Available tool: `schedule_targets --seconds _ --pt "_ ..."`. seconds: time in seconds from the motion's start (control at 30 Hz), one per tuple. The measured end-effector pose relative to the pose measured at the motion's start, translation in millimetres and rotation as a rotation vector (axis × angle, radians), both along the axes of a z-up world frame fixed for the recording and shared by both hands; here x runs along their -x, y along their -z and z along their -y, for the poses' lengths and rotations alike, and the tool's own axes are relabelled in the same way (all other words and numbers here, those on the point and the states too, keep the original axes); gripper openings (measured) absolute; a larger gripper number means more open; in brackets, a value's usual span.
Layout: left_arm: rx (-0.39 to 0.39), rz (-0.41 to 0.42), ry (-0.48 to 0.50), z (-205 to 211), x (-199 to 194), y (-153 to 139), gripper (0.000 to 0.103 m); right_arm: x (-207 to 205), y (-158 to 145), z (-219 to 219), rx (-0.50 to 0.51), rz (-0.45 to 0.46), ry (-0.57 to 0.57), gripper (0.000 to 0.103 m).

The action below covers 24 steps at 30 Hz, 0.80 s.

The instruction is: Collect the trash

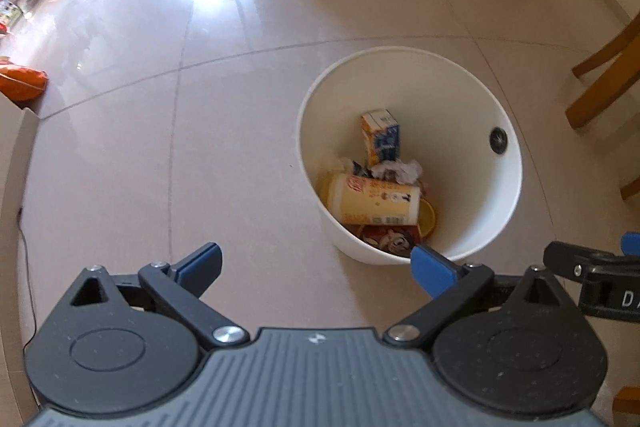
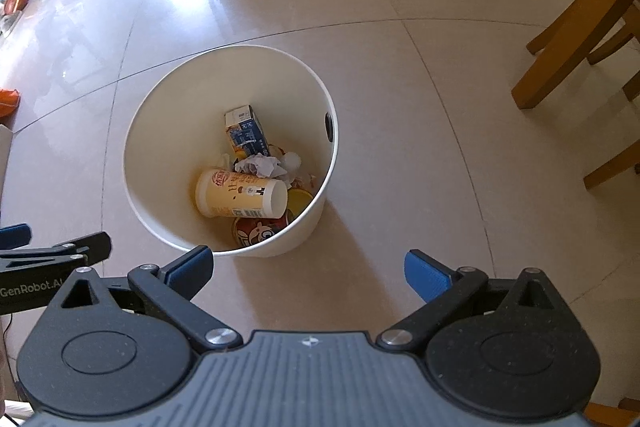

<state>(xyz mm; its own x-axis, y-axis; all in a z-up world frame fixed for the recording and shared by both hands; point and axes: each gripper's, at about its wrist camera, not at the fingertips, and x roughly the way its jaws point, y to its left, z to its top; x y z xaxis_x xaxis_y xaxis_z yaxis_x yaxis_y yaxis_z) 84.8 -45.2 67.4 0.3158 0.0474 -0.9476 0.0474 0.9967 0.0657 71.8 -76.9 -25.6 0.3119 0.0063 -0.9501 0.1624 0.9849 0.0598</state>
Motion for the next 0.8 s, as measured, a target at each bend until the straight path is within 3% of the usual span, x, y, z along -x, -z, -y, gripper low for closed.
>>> schedule_targets --seconds 0.8 --pt "0.04 -0.039 -0.003 -4.6 1.7 -2.2 0.1 3.6 -5.9 -12.5 0.031 0.002 -0.002 0.103"
